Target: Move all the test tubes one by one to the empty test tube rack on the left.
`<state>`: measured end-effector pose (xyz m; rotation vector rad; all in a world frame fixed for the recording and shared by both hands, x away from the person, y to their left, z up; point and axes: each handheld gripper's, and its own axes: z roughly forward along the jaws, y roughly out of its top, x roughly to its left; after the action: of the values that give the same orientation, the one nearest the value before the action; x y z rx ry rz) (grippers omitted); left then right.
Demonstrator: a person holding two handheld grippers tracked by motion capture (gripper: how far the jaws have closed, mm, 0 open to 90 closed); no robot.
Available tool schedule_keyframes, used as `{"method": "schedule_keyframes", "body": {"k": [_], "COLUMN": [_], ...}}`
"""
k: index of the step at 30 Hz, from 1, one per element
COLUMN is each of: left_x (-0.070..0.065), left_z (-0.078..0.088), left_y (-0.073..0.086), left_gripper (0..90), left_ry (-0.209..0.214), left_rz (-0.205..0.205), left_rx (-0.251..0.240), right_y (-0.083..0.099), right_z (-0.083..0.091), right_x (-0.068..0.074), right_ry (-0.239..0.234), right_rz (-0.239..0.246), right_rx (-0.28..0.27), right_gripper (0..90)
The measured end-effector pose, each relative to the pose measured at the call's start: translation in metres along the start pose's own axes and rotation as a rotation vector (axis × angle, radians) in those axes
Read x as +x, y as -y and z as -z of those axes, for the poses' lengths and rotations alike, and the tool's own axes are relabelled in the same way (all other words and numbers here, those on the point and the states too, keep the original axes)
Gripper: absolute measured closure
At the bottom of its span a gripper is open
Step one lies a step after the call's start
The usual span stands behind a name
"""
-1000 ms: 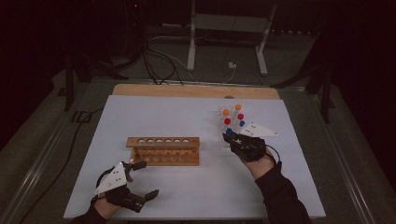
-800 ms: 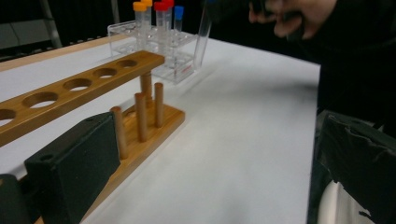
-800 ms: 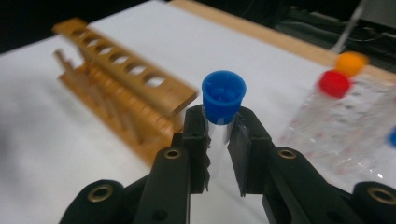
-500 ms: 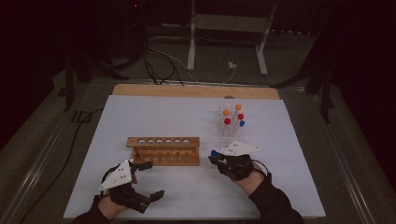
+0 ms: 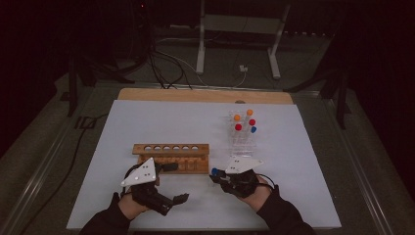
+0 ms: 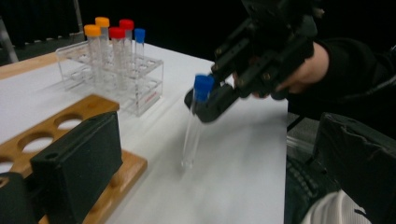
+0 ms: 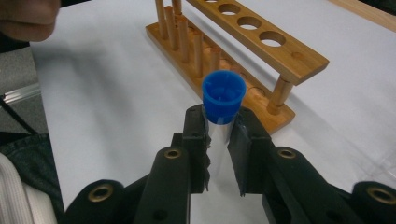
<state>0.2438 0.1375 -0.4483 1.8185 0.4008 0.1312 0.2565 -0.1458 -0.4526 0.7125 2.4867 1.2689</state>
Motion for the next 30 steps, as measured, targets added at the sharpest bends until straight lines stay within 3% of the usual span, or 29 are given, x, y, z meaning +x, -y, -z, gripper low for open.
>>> {"method": "schedule_keyframes", "body": {"k": [4, 8, 14, 20, 30], "left_x": [0.003, 0.006, 0.007, 0.005, 0.006], "left_z": [-0.012, -0.023, -0.037, -0.048, -0.061], "left_y": [-0.008, -0.013, -0.017, -0.021, -0.019], "left_gripper": [8.4, 18.6, 31.3, 50.0, 68.3], "left_ry": [0.027, 0.045, 0.044, 0.042, 0.032], "left_rz": [-0.005, -0.007, -0.031, -0.057, -0.085], "left_rx": [0.007, 0.009, 0.019, 0.033, 0.057], "right_y": [-0.001, -0.003, -0.004, -0.004, -0.004], "right_z": [0.001, 0.002, 0.002, 0.002, 0.003], "right_x": [0.002, 0.005, 0.006, 0.008, 0.007], "right_ry": [-0.012, -0.019, -0.029, -0.036, -0.036], "right_rz": [0.012, 0.021, 0.026, 0.025, 0.027], "right_rx": [-0.003, -0.01, -0.01, -0.009, -0.01], "right_gripper": [76.8, 76.8, 76.8, 76.8, 76.8]}}
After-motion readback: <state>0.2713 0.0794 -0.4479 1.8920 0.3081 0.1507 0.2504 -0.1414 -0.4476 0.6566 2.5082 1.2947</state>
